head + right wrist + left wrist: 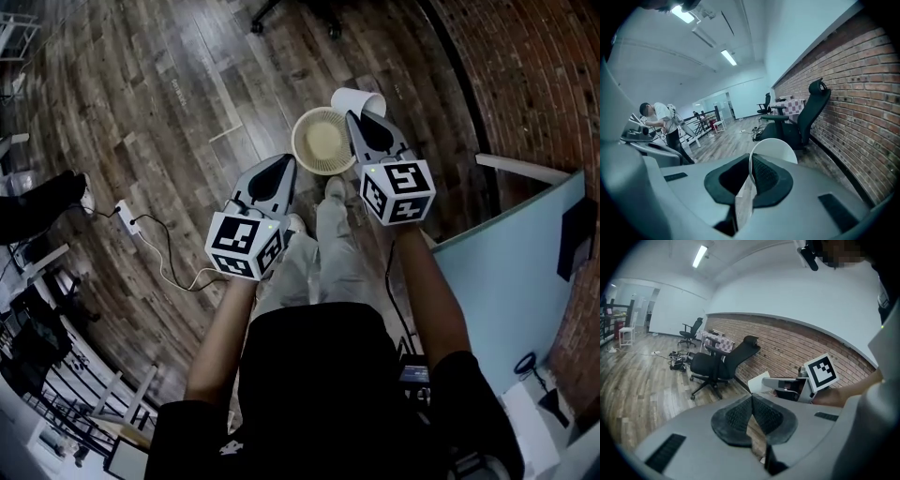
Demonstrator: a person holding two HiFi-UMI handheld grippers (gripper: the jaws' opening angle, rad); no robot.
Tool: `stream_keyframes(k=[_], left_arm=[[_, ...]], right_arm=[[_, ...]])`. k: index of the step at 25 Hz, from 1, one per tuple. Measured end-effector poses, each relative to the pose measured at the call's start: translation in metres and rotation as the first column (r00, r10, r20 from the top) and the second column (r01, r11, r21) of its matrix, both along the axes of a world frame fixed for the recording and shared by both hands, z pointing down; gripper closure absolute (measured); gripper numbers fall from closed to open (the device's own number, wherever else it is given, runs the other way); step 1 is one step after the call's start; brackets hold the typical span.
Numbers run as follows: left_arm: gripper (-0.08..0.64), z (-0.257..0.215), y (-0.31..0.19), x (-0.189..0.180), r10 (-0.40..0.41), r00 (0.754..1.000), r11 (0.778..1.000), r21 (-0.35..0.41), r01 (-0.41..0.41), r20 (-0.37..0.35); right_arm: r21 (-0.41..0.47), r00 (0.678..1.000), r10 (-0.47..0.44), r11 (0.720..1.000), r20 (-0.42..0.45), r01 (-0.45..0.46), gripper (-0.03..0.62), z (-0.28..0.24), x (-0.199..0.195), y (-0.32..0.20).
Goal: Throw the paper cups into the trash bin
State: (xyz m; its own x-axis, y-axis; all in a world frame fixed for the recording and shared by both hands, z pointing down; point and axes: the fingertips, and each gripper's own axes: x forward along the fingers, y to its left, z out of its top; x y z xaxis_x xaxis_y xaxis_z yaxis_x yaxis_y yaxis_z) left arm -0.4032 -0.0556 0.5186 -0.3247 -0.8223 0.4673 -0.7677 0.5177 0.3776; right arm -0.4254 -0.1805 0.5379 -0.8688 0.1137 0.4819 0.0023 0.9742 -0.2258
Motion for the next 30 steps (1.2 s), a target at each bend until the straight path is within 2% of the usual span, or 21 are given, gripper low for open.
stream_keyframes(k=[8,19,25,30], left_arm=[[0.552,0.064,0.010,0.005,-0.031,0.997,0.999,-0.044,0.028,-0.075],[0.552,0.146,0.009,0.032,-0.009,0.983,0.997,-0.078,-0.006,-0.181],[0.552,0.195,0.012,0.040,-0.016,0.976,0.995,-0.103,-0.007,-0.219],[0.552,0.229,0.012,0.034,-0.046,0.973,0.993,-0.119,0.020,-0.226]], right_arm=[[-0.042,0.992,0.040,0.998,-0.115,-0.045,0.574,0.102,-0.004,-0.007],[-0.076,0.961,0.028,0.996,-0.273,-0.051,0.574,0.245,0.015,0.006],[-0.064,0.940,-0.017,0.998,-0.339,-0.005,0.573,0.320,0.026,0.015],[-0.066,0.933,-0.040,0.998,-0.358,0.018,0.572,0.364,0.029,0.020]])
